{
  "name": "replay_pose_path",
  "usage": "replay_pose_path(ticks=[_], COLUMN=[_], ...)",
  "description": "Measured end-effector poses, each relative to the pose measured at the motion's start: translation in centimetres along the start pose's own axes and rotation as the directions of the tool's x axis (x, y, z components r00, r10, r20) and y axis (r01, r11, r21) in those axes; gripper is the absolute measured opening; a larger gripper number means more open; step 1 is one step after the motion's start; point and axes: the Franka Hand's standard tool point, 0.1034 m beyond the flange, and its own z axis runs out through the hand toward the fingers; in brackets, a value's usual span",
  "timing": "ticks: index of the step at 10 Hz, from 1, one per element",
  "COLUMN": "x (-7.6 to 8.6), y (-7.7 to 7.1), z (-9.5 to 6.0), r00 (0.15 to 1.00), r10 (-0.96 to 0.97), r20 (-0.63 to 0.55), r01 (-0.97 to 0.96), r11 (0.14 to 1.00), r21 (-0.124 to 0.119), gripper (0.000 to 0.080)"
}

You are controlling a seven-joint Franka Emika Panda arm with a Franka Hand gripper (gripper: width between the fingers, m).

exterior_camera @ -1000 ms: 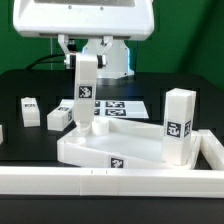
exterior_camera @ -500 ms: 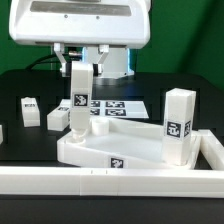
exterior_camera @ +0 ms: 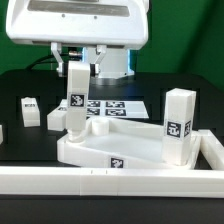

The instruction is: Assemble desk

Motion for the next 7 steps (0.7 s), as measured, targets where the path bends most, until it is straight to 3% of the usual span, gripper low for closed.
replay_pose_path(ticks=[7], x=[-0.19], y=[-0.26], z=[0.61], r00=[1.000], r10=[-0.005], r20=[-0.002], r01=[0.005], r11=[1.000], r21=[-0.008], gripper=[0.0290])
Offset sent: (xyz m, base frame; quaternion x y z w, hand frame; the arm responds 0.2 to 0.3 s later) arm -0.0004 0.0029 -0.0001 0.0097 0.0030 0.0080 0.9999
